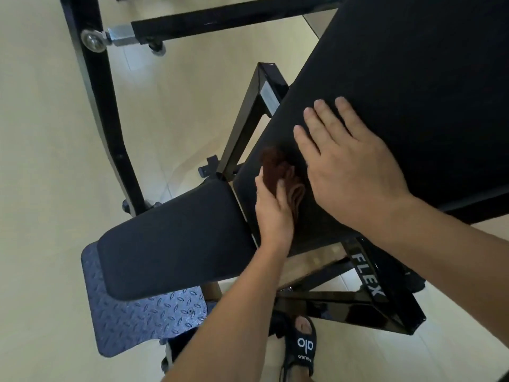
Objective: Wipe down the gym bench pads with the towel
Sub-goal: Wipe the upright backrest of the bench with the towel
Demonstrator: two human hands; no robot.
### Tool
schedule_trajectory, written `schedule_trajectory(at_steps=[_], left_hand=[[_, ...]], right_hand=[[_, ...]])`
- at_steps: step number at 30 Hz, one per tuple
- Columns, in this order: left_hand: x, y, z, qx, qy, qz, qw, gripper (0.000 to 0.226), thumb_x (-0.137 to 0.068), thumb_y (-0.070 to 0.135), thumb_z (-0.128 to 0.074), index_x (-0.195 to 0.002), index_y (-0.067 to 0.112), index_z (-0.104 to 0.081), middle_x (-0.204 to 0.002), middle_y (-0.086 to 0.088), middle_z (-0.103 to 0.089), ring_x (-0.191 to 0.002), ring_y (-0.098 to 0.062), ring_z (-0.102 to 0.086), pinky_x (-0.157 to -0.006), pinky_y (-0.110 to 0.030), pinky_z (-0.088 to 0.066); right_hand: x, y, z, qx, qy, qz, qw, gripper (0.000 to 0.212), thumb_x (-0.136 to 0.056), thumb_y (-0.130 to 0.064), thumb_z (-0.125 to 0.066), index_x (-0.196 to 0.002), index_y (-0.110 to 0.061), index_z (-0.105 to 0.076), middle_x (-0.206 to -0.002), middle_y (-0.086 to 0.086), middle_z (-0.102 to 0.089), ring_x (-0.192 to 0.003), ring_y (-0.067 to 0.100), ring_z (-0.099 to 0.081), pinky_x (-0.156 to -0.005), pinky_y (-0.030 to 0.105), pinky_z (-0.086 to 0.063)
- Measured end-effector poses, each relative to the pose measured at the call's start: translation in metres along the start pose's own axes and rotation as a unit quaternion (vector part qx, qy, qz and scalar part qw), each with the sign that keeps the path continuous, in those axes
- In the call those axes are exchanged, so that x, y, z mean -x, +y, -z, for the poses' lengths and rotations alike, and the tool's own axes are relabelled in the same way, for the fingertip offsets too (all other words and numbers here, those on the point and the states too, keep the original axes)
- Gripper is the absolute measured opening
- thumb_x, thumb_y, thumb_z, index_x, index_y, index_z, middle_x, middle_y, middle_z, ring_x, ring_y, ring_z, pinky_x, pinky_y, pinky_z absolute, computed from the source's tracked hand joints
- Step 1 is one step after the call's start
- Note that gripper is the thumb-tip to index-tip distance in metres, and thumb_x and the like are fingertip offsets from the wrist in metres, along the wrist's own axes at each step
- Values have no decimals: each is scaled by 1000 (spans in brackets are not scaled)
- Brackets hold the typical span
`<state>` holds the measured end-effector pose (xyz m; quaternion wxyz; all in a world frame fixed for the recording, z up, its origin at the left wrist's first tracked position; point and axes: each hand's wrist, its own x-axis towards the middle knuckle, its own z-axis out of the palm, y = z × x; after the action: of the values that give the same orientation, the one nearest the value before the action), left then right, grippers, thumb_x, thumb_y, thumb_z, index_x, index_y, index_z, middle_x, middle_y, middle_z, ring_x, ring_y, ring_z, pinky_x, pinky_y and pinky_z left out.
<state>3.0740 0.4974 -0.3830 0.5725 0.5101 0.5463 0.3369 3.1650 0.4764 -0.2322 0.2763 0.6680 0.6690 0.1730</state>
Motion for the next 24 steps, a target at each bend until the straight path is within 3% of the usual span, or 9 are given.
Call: schedule_trajectory(at_steps=[2, 5, 9, 13, 15, 18, 21, 23, 24], left_hand=[[-18, -13, 9, 2, 13, 27, 1000, 28, -109, 34, -46, -136, 27, -48, -122, 0, -69, -111, -13, -67, -103, -48, -53], [-16, -31, 26, 30, -86, 4, 996, 40, -106, 28, -54, -145, 28, -47, -136, 3, -64, -127, -13, -62, -110, -44, -50], [-17, -44, 56, -116, -179, -37, 976, 64, -97, -2, -60, -155, 14, -39, -158, -6, -47, -145, -21, -48, -119, -40, -41], [-38, -39, 81, -233, -240, -118, 935, 61, -96, 34, -59, -154, 34, -39, -164, 8, -33, -149, -19, -38, -121, -47, -38], [-42, -32, 90, -273, -258, -110, 920, 59, -96, 43, -59, -152, 34, -42, -162, 4, -32, -144, -26, -41, -118, -48, -41], [-43, -19, 100, -230, -319, -57, 918, 58, -96, 20, -65, -151, 23, -46, -162, -1, -31, -142, -21, -42, -116, -37, -41], [-49, -14, 119, -171, -376, 8, 911, 75, -92, -3, -60, -157, 25, -35, -158, -1, -45, -144, -17, -45, -116, -34, -42], [-56, -19, 142, -271, -338, -40, 900, 81, -93, 3, -60, -162, 27, -26, -160, -2, -44, -148, -19, -41, -122, -37, -32], [-60, -25, 157, -375, -290, -93, 876, 79, -94, 12, -60, -163, 25, -24, -163, -3, -40, -152, -23, -34, -127, -41, -24]], right_hand=[[5, -18, -4, -43, -17, 57, 997, 65, -103, -23, -9, -166, -6, -11, -172, 24, -11, -161, 40, -4, -129, 53, 5], [10, -50, -13, -79, -65, 161, 982, 66, -107, -27, -23, -166, -7, 1, -174, 21, 6, -161, 38, 10, -124, 50, 17], [9, -72, -17, -27, -103, 265, 958, 67, -112, -31, -22, -163, 0, 9, -172, 23, 16, -159, 39, 19, -112, 50, 27], [-3, -61, -7, 0, -119, 292, 949, 67, -111, -36, -25, -165, -5, 0, -173, 23, 8, -160, 42, 11, -126, 54, 14], [-18, -49, 3, 24, -126, 315, 940, 67, -110, -38, -26, -165, -8, -2, -174, 21, 4, -161, 40, 8, -128, 54, 8], [-47, -55, 4, 21, -144, 316, 937, 67, -110, -42, -24, -166, -11, -4, -175, 16, 2, -162, 35, 7, -131, 52, 3], [-56, -78, -14, -13, -142, 266, 953, 72, -109, -51, -22, -166, -8, -12, -174, 20, -6, -161, 39, -2, -132, 52, -6], [-44, -92, -31, 6, -122, 250, 960, 80, -106, -61, -25, -163, -5, -21, -171, 26, -12, -159, 47, -6, -130, 56, -10], [-37, -98, -40, 35, -109, 252, 961, 81, -106, -62, -28, -162, -3, -24, -169, 29, -13, -157, 52, -6, -130, 59, -11]])
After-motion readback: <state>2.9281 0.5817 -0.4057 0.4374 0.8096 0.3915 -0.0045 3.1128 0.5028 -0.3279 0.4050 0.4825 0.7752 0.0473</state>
